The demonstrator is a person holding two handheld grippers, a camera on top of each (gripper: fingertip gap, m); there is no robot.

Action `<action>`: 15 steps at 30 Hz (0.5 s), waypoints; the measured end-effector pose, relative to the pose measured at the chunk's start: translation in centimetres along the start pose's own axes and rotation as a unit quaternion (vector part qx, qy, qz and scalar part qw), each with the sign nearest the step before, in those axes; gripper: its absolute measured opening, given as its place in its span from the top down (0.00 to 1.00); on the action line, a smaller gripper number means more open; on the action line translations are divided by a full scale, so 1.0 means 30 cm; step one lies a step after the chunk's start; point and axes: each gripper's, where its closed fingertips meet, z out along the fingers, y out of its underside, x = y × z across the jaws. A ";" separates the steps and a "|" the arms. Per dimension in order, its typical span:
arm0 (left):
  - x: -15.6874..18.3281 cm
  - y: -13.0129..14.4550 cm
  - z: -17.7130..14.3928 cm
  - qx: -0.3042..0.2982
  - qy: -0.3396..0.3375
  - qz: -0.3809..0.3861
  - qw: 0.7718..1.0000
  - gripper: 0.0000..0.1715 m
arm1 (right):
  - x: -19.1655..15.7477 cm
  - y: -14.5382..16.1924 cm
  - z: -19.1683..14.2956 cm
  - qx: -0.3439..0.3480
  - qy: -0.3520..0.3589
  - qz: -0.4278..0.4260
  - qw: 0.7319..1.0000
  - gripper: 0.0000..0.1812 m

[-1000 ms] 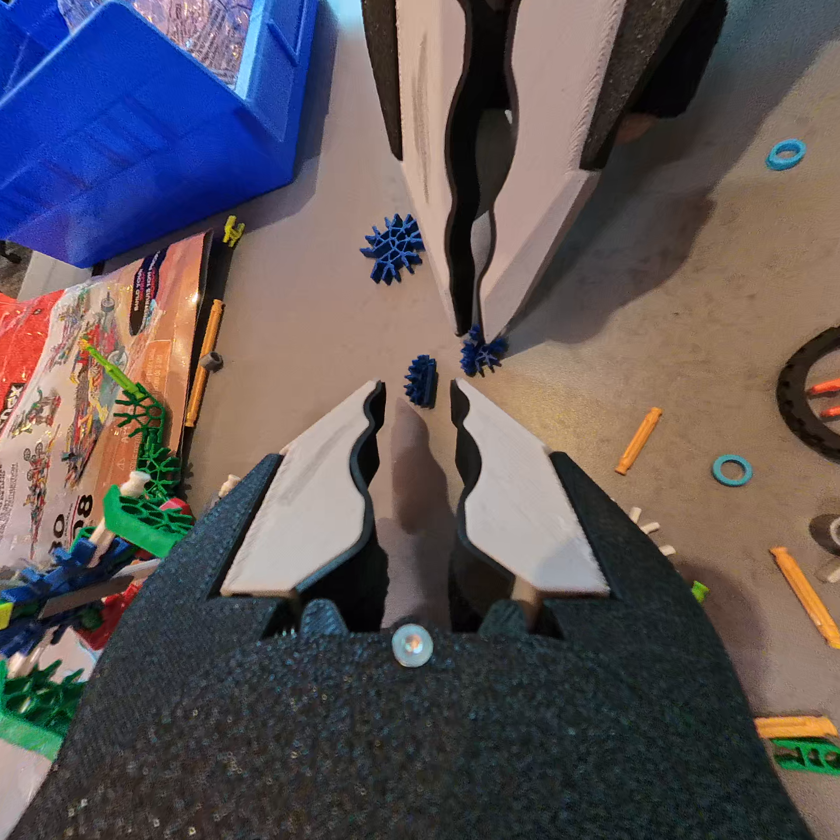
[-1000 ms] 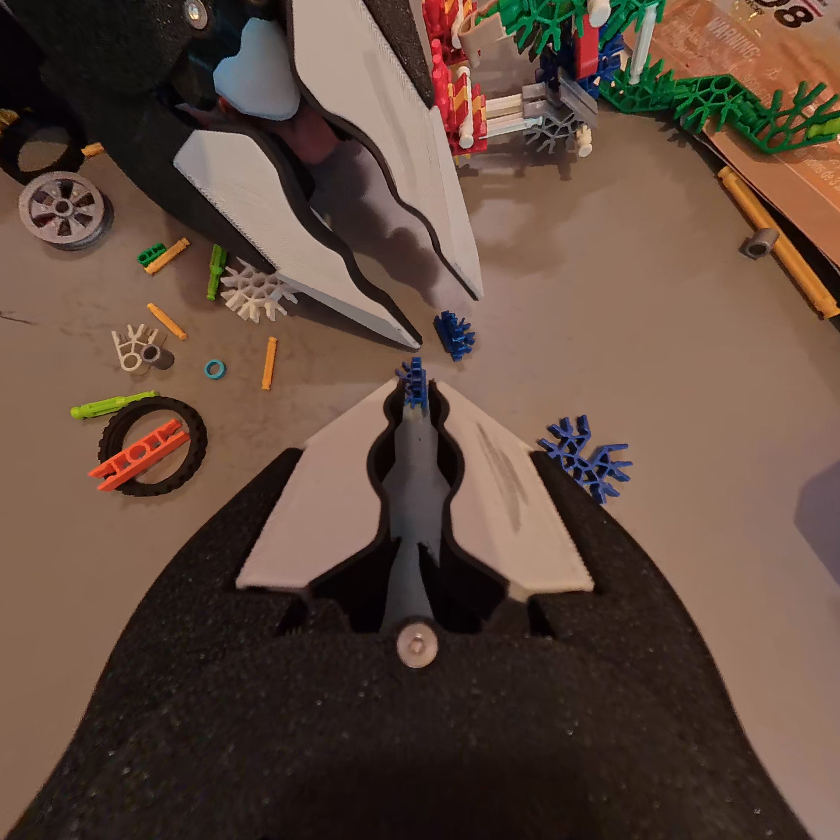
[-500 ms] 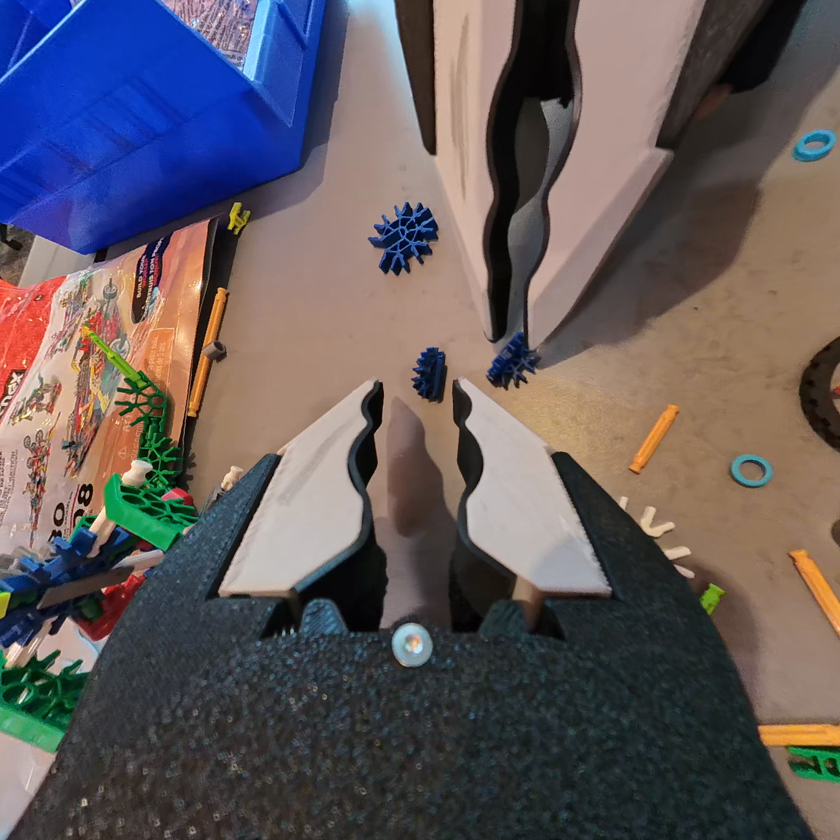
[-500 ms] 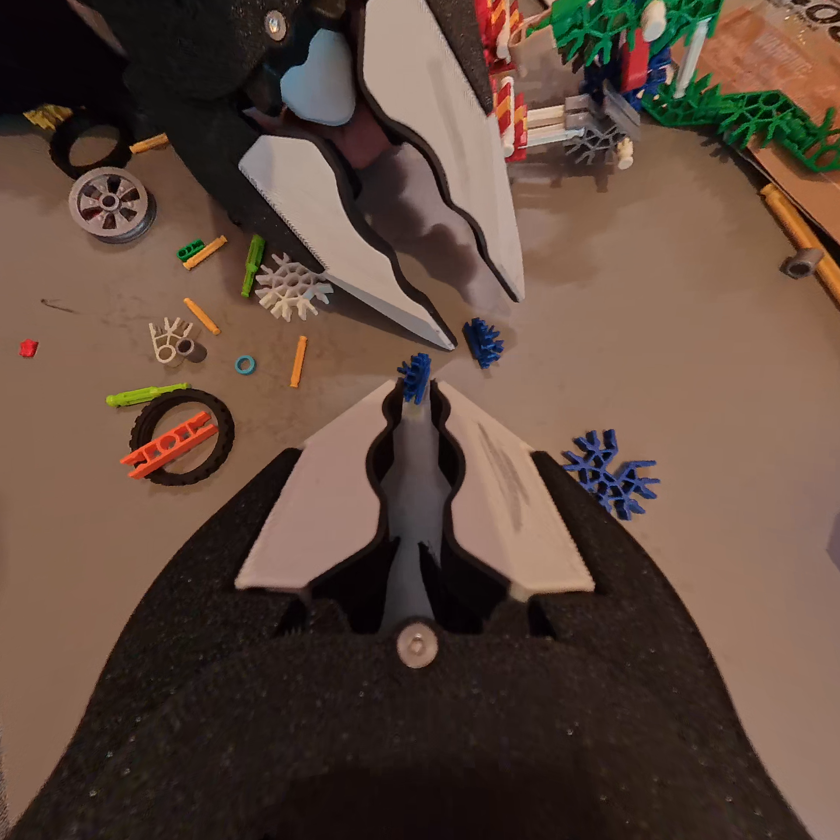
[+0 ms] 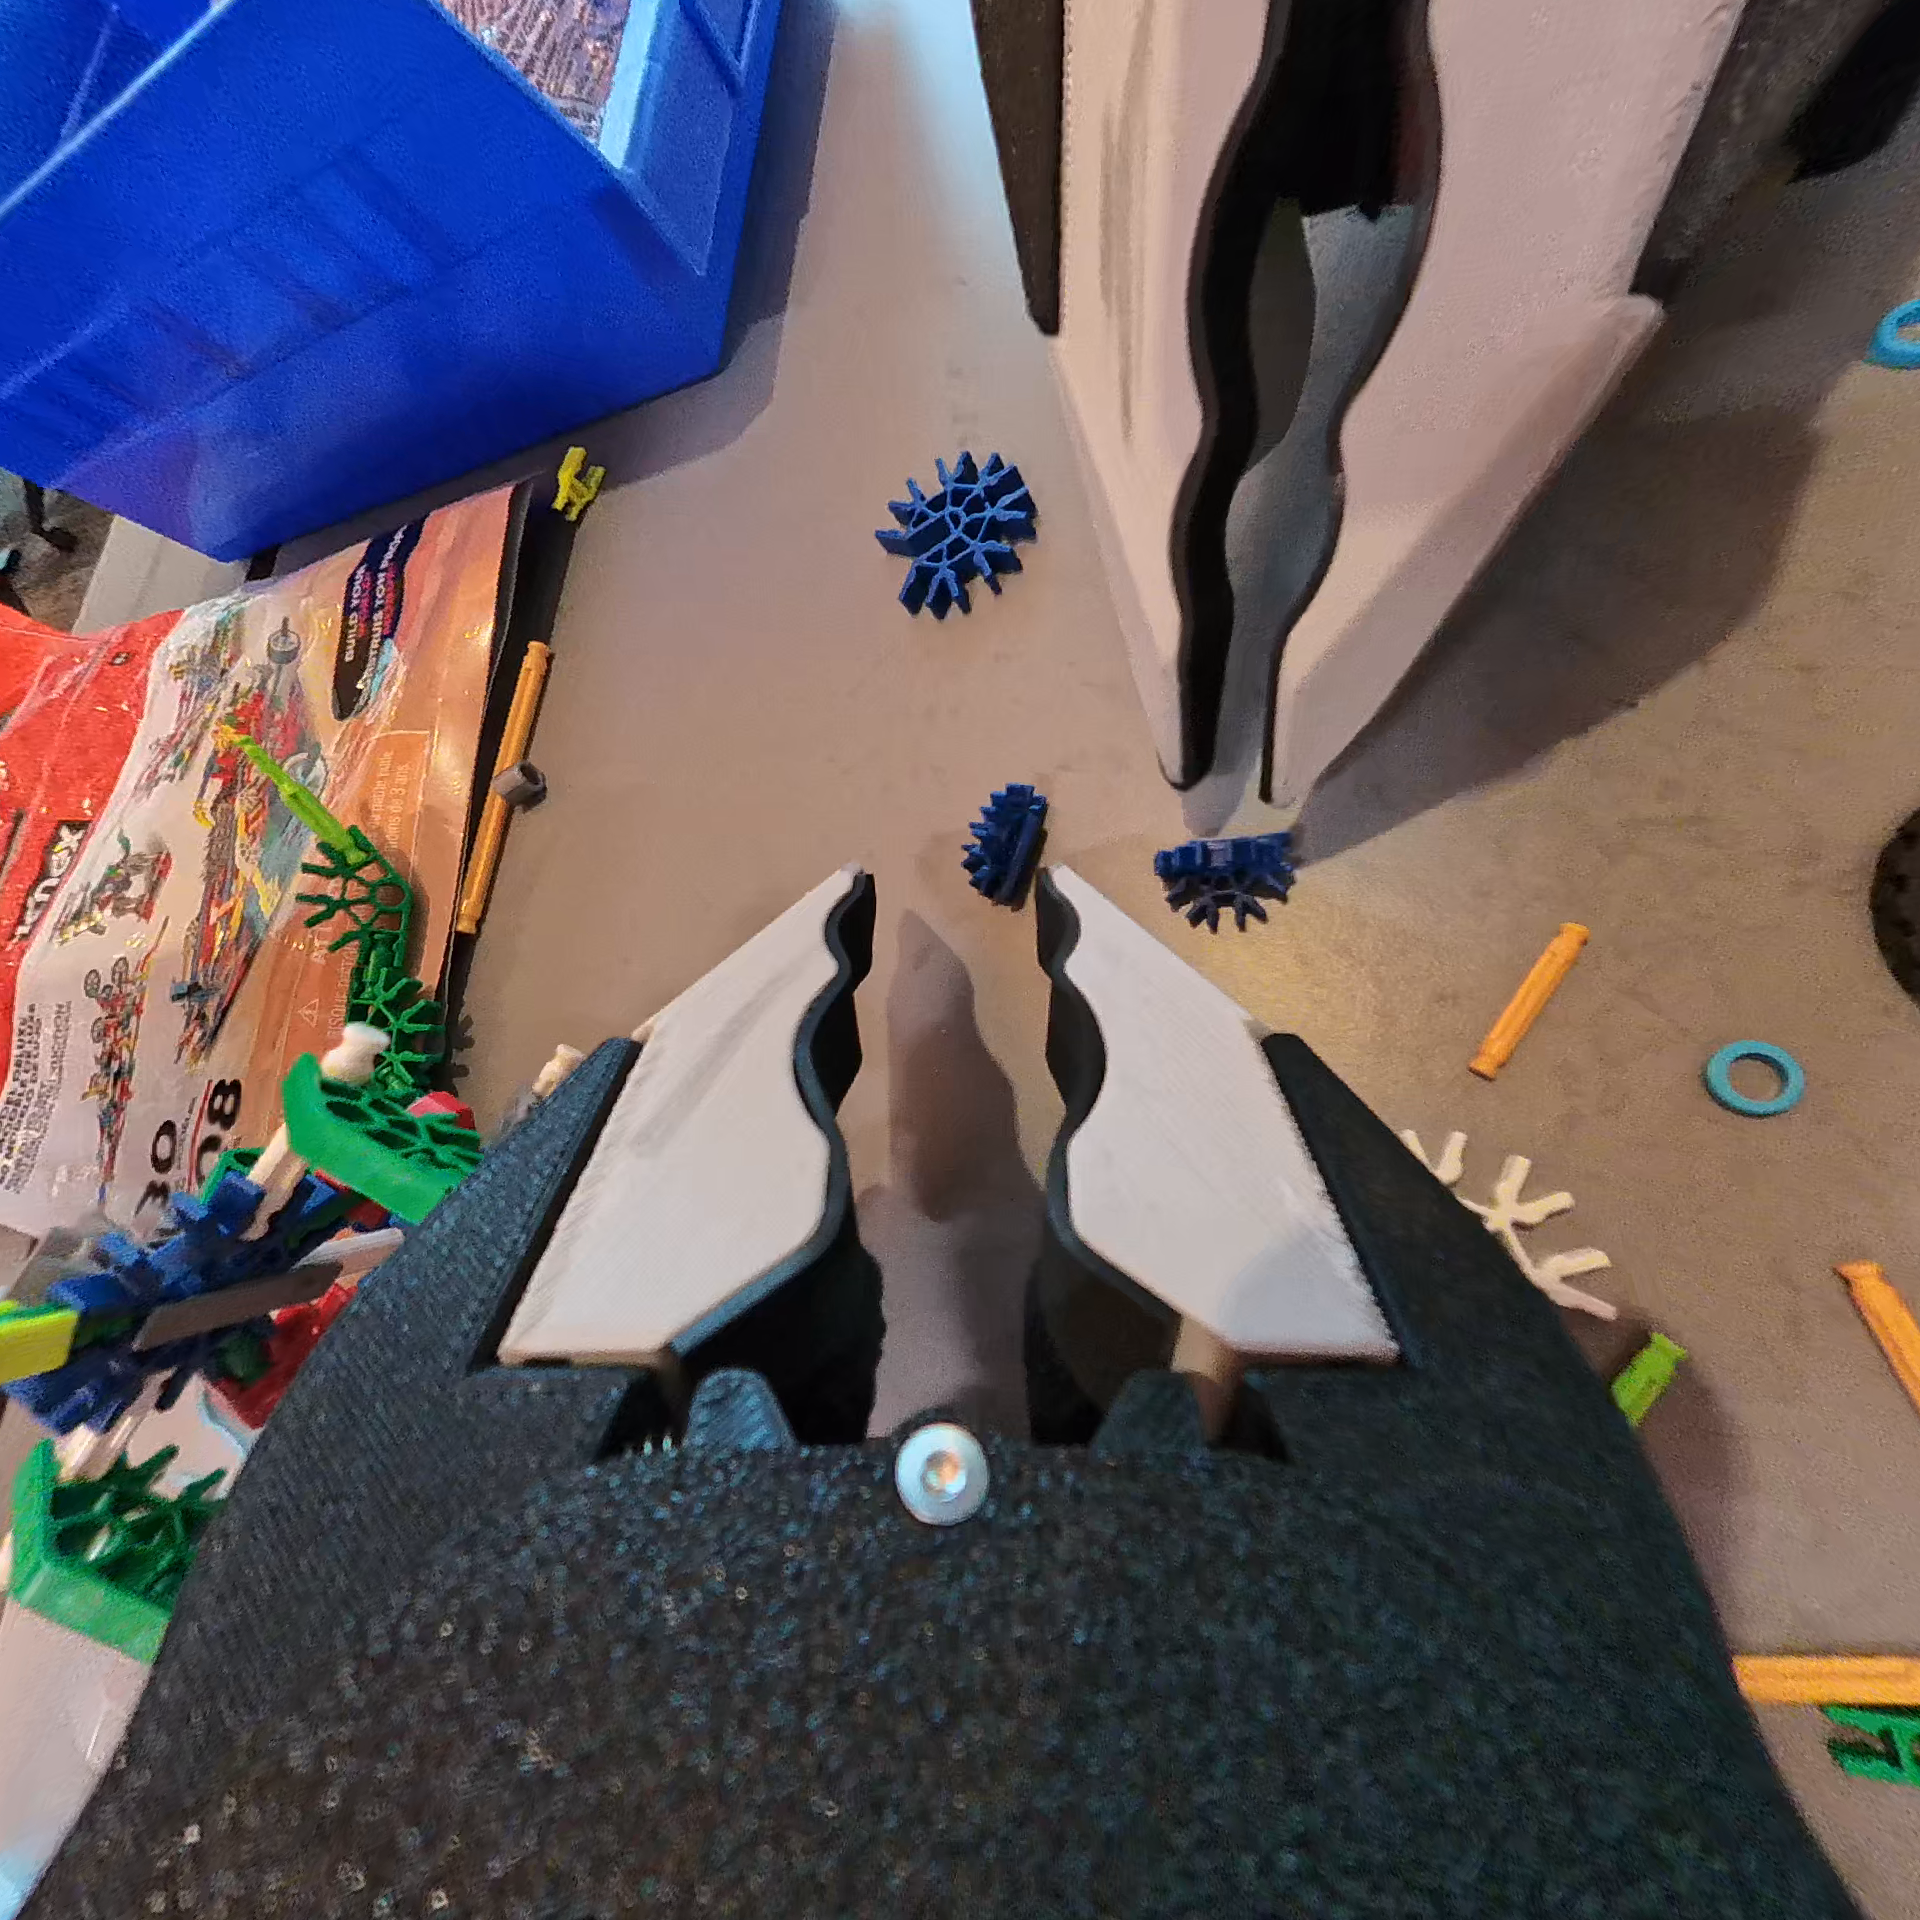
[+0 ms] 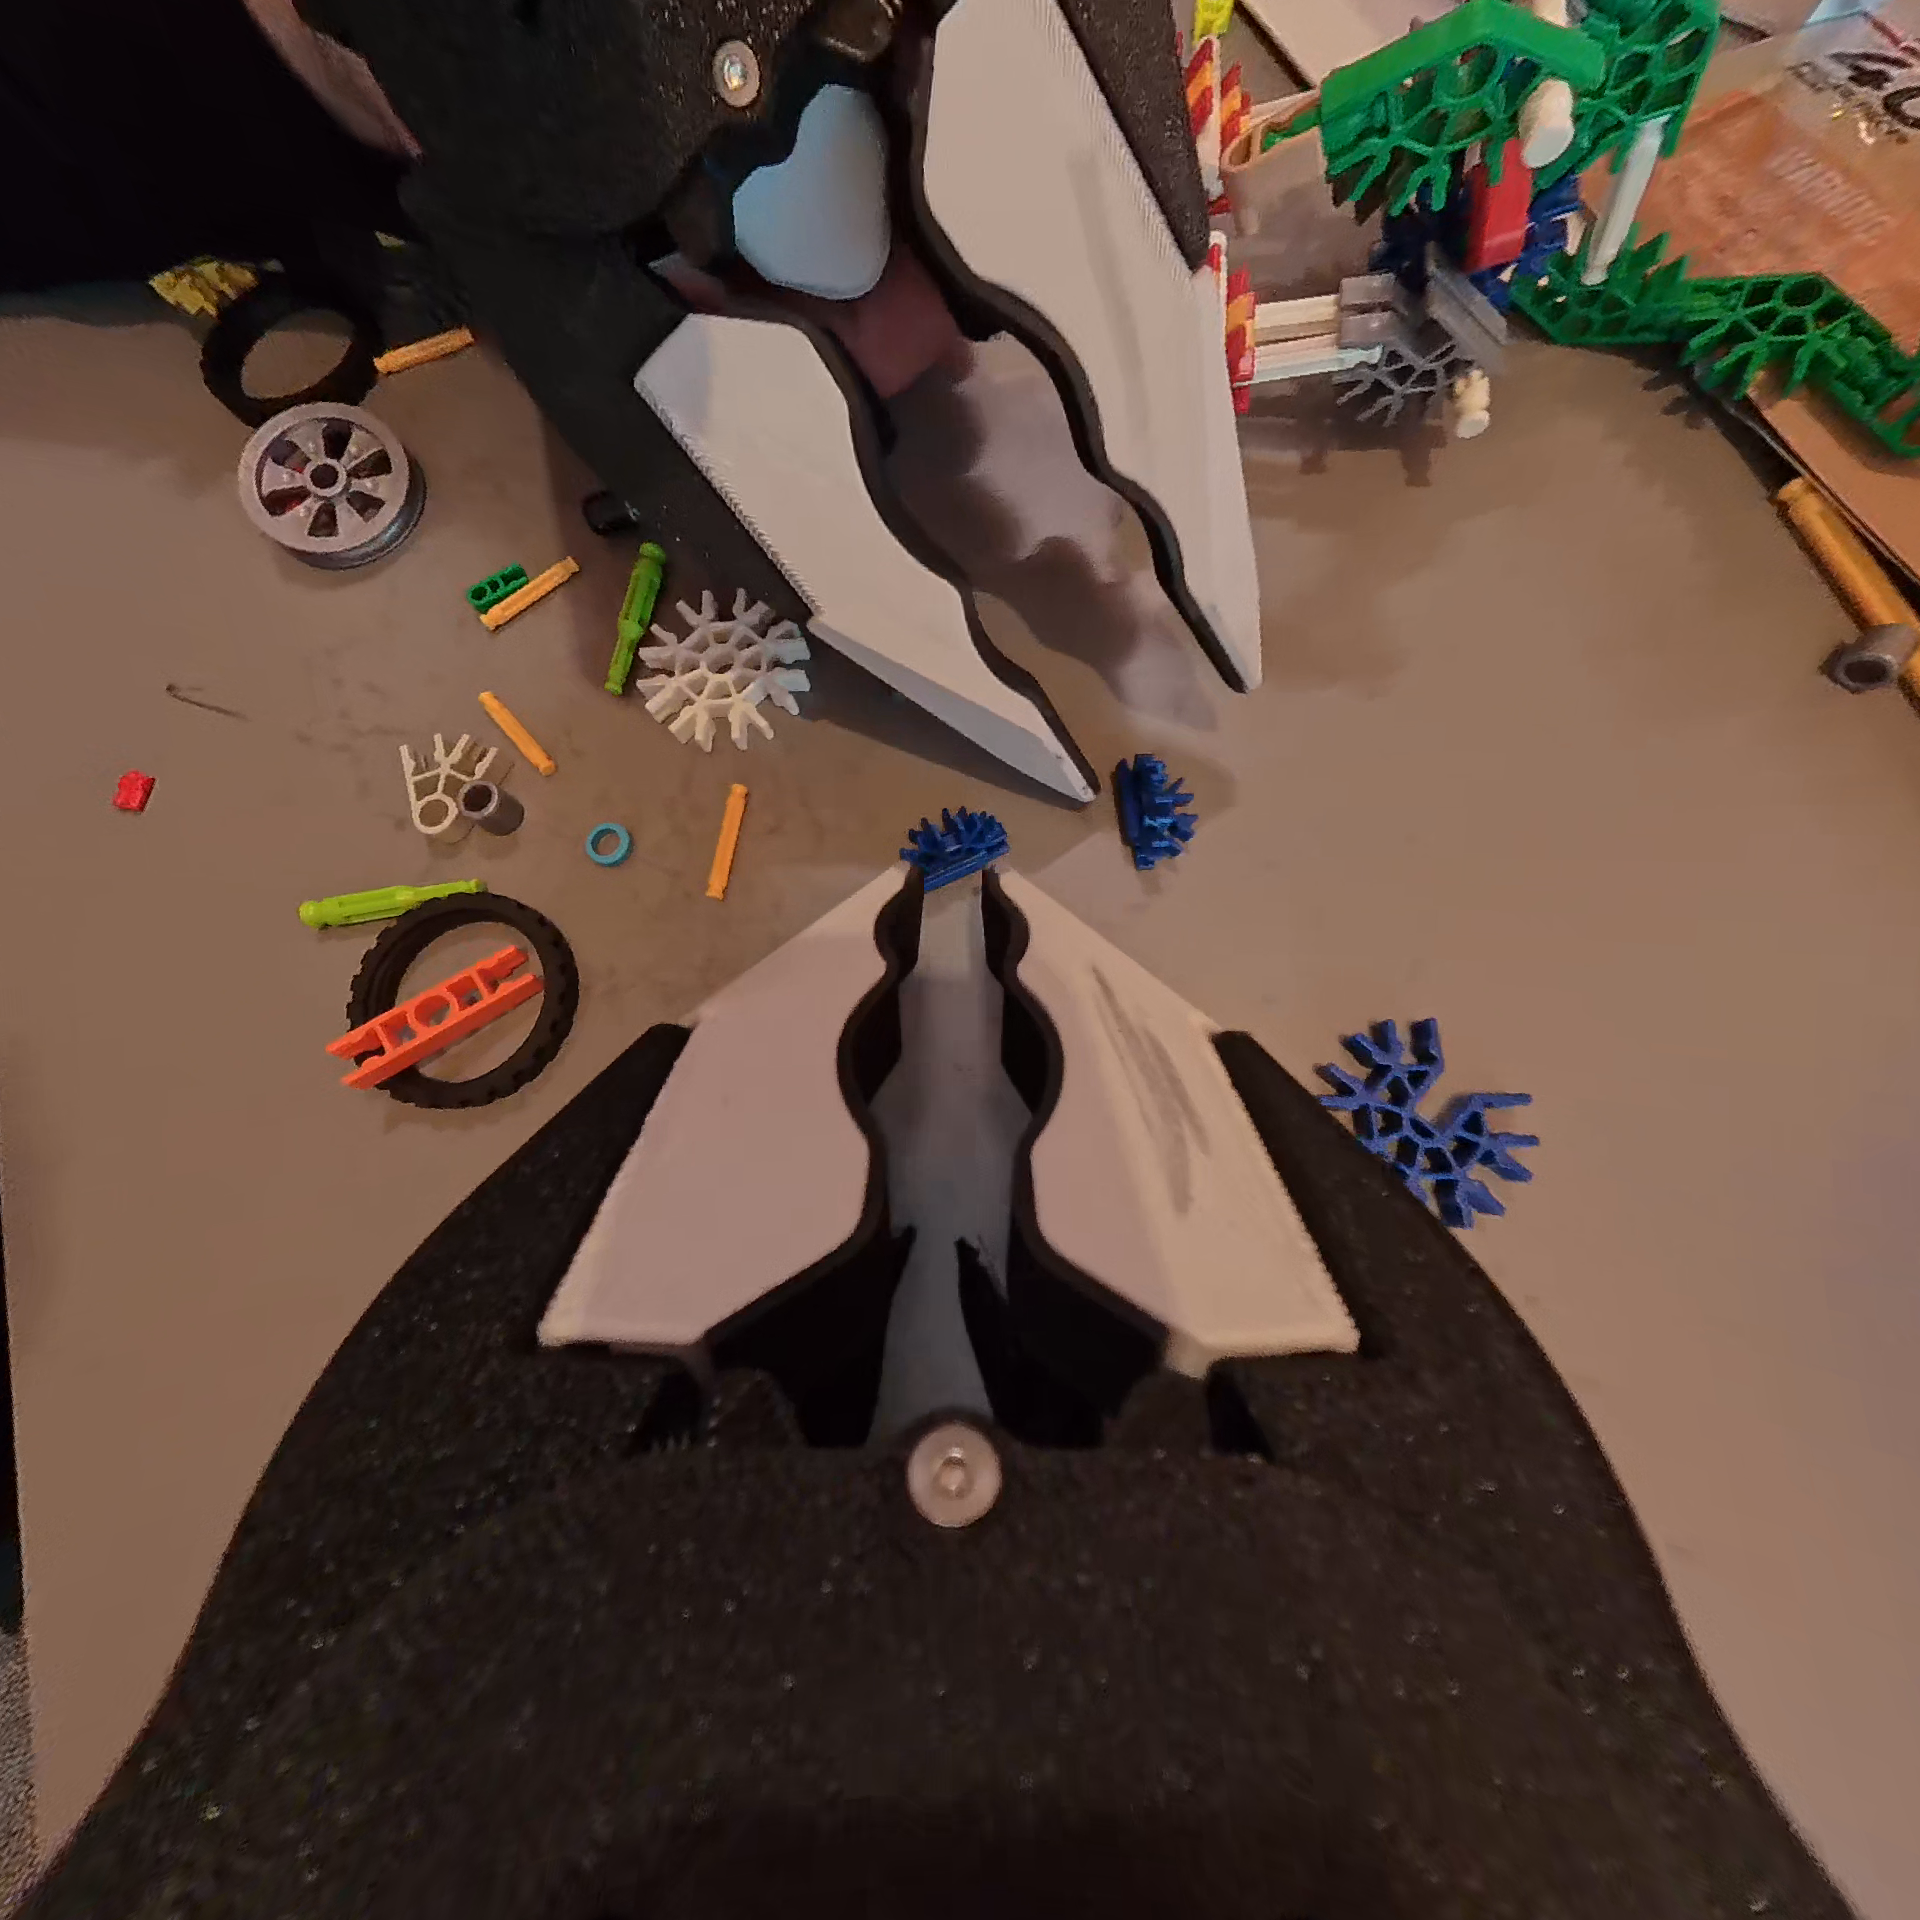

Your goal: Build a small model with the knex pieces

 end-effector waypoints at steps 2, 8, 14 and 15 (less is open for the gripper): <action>0.006 -0.003 -0.009 0.000 0.010 0.000 1.000 0.84 | -0.011 0.006 0.007 -0.007 -0.006 -0.004 1.000 0.94; 0.034 0.010 -0.012 -0.010 0.037 -0.004 0.999 0.83 | -0.063 0.009 0.044 -0.019 -0.030 -0.033 0.999 0.94; 0.027 0.014 -0.029 -0.009 0.045 -0.017 0.999 0.82 | -0.035 -0.004 0.022 -0.005 -0.012 -0.028 1.000 0.94; 0.027 0.010 -0.036 -0.006 0.049 -0.021 0.999 0.82 | -0.034 -0.001 0.023 -0.008 -0.010 -0.029 0.999 0.94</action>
